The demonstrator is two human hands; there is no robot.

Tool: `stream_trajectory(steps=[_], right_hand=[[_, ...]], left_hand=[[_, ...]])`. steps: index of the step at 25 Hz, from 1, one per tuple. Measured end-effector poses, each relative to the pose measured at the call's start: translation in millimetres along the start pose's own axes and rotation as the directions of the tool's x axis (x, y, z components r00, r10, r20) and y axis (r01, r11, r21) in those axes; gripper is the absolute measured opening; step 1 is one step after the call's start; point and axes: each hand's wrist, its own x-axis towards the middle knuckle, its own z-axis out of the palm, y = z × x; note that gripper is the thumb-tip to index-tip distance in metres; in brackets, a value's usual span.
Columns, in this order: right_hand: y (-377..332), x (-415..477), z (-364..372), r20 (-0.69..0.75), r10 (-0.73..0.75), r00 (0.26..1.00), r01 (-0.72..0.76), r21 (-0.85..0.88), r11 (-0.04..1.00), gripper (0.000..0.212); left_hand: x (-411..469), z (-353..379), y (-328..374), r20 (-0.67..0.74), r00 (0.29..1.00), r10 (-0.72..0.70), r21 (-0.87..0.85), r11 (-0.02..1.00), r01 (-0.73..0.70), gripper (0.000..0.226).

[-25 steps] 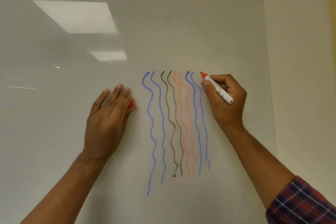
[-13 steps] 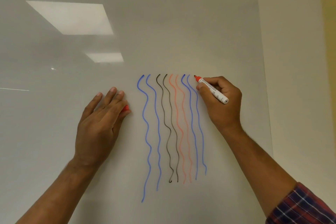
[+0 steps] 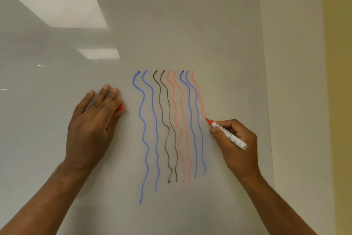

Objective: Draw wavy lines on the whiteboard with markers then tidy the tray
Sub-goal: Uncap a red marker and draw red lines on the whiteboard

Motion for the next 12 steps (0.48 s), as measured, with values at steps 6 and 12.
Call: stream_trajectory(steps=[6, 12], right_hand=[[21, -67, -13, 0.048, 0.157, 0.986, -0.156, -0.012, 0.988, 0.013], [42, -104, -21, 0.058, 0.188, 0.981, -0.179, -0.129, 0.975, 0.023]], left_hand=[[1, 1, -1, 0.000, 1.000, -0.002, -0.002, 1.000, 0.002, 0.024], [-1, 2, -2, -0.001, 1.000, -0.006, -0.011, 1.000, 0.006, 0.025]])
